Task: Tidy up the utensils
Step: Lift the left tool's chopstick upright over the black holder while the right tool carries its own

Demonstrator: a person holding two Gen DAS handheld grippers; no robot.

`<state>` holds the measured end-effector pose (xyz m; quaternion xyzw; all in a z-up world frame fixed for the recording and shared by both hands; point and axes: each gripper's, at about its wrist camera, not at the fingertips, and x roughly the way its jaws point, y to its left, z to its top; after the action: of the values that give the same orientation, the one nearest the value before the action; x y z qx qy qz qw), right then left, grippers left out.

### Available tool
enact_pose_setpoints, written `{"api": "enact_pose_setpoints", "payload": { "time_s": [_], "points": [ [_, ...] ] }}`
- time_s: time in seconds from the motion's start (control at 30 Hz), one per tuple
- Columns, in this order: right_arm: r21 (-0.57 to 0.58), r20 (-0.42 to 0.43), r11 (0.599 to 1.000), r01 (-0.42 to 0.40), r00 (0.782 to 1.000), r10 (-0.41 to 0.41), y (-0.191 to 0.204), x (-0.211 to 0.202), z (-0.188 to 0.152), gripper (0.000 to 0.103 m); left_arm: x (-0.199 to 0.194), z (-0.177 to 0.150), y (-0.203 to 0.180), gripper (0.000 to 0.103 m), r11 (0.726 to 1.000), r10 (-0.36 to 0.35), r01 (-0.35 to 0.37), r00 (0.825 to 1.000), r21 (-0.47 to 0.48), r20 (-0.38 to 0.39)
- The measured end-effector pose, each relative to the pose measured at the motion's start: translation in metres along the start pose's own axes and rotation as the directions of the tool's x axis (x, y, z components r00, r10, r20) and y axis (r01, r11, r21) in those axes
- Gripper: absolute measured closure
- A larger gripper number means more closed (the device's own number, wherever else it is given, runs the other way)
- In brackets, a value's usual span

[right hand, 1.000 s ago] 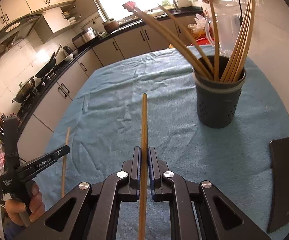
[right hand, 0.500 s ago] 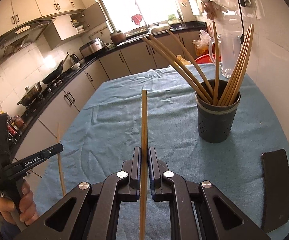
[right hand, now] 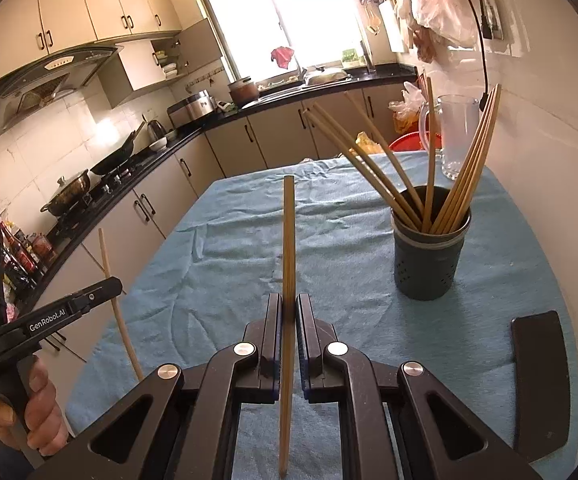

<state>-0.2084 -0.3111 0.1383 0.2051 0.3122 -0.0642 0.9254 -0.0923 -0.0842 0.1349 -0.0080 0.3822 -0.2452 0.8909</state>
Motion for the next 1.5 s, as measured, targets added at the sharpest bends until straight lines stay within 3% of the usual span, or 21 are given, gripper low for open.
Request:
{"api": "enact_pose_setpoints", "payload": {
  "time_s": [1.0,1.5],
  "points": [
    [0.042,0.090,0.997,0.069,0.993,-0.072,-0.005,-0.045,0.003,0.096,-0.026,0.005,-0.012,0.097,0.996,-0.075,0.072,0.995,0.052,0.066],
    [0.137,0.136,0.988,0.072,0.987,-0.090,-0.046,-0.069,0.010,0.096,-0.027,0.012,-0.047,0.097,0.990,-0.089,0.082,0.994,0.114,0.058]
  ]
}}
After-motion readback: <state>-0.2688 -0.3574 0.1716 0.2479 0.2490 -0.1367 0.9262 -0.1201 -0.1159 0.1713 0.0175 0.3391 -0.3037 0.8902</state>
